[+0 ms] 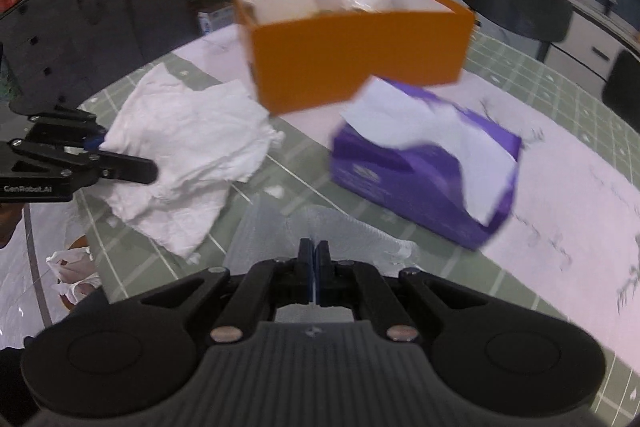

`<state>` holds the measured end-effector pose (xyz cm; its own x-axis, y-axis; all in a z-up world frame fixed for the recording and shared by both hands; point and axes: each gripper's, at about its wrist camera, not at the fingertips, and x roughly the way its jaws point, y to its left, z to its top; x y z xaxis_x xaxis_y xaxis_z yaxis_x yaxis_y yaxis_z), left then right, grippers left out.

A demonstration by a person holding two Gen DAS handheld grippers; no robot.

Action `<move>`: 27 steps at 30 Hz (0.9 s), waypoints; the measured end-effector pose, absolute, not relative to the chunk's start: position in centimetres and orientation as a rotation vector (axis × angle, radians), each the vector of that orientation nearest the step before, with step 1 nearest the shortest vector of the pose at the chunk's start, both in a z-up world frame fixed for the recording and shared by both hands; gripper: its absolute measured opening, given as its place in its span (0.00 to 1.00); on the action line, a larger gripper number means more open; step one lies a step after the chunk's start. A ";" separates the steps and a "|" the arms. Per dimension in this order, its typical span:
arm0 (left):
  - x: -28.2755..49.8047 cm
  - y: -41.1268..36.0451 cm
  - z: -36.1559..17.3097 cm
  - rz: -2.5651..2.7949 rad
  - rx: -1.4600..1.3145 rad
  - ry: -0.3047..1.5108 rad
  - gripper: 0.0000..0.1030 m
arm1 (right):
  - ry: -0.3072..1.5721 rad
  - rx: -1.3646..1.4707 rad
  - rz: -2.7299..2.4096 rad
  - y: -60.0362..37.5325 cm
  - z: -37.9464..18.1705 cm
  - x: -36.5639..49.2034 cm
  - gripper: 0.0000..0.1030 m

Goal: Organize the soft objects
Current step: 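Carry the white tissue and plastic sheet over the orange box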

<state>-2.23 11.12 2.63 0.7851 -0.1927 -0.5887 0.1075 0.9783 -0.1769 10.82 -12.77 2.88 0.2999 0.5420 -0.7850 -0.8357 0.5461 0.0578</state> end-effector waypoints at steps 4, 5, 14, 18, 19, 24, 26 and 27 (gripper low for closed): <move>-2.5 12.8 3.4 -0.154 -0.147 0.629 0.16 | 0.825 -0.401 0.980 -10.4 4.4 10.2 0.00; -2.5 13.2 3.6 -0.153 -0.149 0.626 0.16 | 0.815 -0.402 0.986 -9.8 4.8 10.1 0.00; -1.5 16.3 6.6 -0.140 -0.113 0.547 0.16 | 0.727 -0.399 1.011 -5.3 8.0 10.5 0.00; 0.0 17.3 8.7 -0.127 -0.087 0.493 0.16 | 0.684 -0.388 0.998 -3.7 9.6 11.8 0.00; 0.6 17.5 9.1 -0.129 -0.087 0.484 0.16 | 0.674 -0.388 0.993 -3.2 9.9 12.2 0.00; 3.3 18.2 10.7 -0.147 -0.082 0.461 0.16 | 0.622 -0.394 0.953 -1.1 11.5 14.2 0.00; 4.4 18.6 11.0 -0.157 -0.088 0.461 0.16 | 0.612 -0.396 0.936 -0.3 12.0 15.1 0.00; 5.1 18.8 11.1 -0.162 -0.092 0.464 0.16 | 0.608 -0.399 0.927 0.1 12.2 15.6 0.00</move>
<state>5.08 18.82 11.13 0.8819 -0.1761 -0.4374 0.1342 0.9830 -0.1252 15.61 0.13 12.21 0.4533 0.6190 -0.6414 -0.8349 0.5470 -0.0622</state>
